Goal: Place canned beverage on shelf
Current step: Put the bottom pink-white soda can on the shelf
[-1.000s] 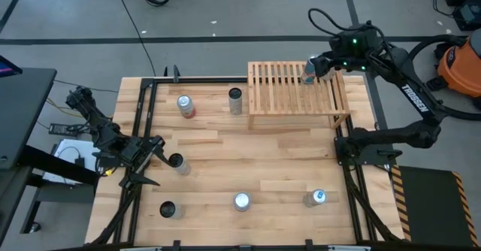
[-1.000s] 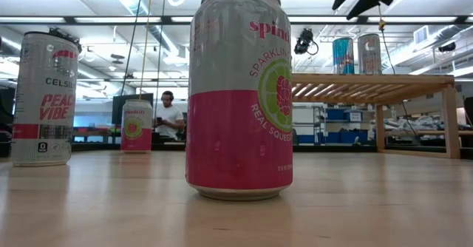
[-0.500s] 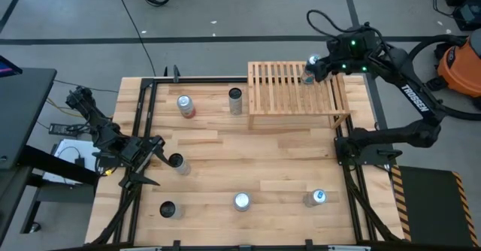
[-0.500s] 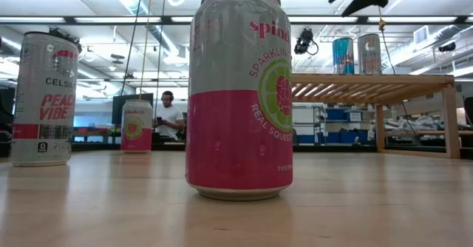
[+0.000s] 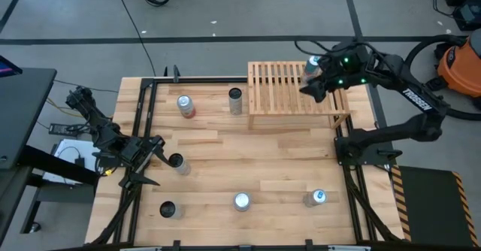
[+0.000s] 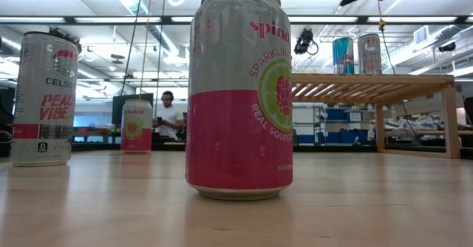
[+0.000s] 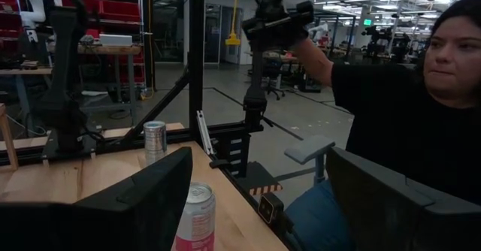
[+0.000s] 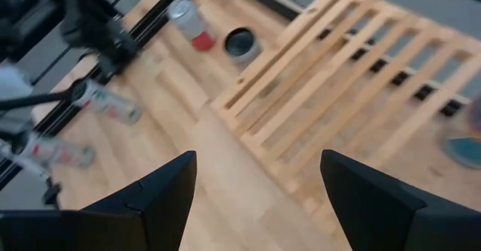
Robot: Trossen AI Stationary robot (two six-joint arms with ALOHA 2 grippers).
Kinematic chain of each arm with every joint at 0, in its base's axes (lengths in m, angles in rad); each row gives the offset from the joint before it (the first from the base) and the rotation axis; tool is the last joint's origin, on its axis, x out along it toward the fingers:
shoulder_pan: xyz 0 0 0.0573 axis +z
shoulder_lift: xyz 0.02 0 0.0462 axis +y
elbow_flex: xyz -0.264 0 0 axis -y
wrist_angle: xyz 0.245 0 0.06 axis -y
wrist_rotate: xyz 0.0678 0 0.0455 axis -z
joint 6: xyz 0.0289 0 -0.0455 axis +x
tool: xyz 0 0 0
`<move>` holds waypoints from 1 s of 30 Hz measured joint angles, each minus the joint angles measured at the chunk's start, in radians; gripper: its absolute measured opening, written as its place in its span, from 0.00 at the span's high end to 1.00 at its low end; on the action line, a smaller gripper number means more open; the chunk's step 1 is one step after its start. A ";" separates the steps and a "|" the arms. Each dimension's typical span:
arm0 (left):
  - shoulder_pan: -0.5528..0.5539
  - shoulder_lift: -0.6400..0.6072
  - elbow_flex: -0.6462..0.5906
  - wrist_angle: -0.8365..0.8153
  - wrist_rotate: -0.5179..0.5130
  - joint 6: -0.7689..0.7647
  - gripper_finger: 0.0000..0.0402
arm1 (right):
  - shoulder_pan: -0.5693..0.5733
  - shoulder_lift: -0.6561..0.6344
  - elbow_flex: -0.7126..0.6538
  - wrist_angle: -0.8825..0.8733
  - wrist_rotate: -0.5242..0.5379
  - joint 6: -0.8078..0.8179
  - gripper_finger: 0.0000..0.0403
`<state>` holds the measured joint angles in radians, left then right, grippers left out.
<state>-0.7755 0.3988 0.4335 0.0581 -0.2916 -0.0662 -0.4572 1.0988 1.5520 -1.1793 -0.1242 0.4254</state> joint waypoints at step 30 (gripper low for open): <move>0.000 0.000 0.000 0.028 -0.001 0.033 0.21 | 0.398 0.096 -0.137 0.290 0.026 0.035 0.27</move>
<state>-0.7753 0.3985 0.4335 0.0863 -0.2922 -0.0333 -0.0593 1.1953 1.4151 -0.8892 -0.0982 0.4606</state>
